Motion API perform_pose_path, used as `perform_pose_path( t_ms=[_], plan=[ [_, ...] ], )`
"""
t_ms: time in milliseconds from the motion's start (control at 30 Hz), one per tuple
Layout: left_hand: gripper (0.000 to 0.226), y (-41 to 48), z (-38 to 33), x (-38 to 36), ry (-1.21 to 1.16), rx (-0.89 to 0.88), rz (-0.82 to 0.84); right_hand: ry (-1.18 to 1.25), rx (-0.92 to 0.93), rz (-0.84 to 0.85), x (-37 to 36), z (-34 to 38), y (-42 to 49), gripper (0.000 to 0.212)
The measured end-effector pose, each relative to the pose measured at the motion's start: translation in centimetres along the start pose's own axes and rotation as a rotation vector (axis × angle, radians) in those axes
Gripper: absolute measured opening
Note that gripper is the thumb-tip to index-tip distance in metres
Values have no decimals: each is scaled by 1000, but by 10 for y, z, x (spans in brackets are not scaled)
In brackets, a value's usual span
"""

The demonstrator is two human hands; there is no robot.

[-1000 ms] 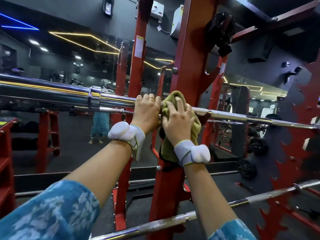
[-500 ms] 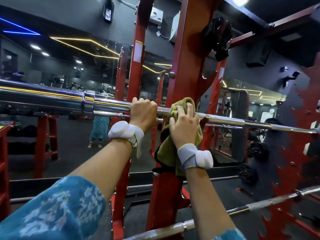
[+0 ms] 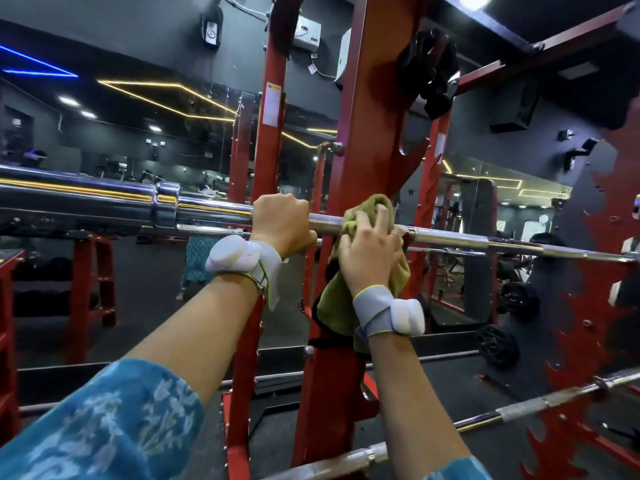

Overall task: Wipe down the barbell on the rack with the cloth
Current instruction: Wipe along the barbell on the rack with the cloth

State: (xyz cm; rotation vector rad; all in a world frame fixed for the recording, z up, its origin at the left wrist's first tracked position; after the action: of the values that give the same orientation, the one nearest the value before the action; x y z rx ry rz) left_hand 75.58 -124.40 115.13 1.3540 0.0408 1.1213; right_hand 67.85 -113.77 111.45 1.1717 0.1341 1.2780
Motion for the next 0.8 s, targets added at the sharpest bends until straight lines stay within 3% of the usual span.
perform_pose_path(
  t_ms=[100,167,267,500,700,800],
  plan=[
    [36,0,0,0,11,10,-29,-4,276,-62,-5,30,-23,47],
    [34,-1,0,0,10,18,-44,38,329,-89,-3,28,-24,47],
    [32,-3,-1,-2,17,18,-24,31,202,52,-8,4,-9,49],
    [33,-10,1,-1,21,9,-32,110,-156,38,12,-26,23,38],
    [36,-15,0,-1,-36,15,-92,77,-31,2,-1,-15,-4,44],
    [41,-16,-8,-2,-58,22,-216,105,20,2,-2,-19,-12,45]
  ],
)
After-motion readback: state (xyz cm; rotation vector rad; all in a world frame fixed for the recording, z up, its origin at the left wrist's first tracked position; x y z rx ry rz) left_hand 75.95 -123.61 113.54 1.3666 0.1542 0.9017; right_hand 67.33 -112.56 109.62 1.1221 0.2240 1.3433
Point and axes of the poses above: each hand's wrist, its own y-axis towards the middle knuckle, its own x-axis out of the back of the hand, z = x × y, the point moved 7 cm from there along y, towards the middle knuckle, and after that the axes turned 8 degrees about -x, right-handed, at the moved point
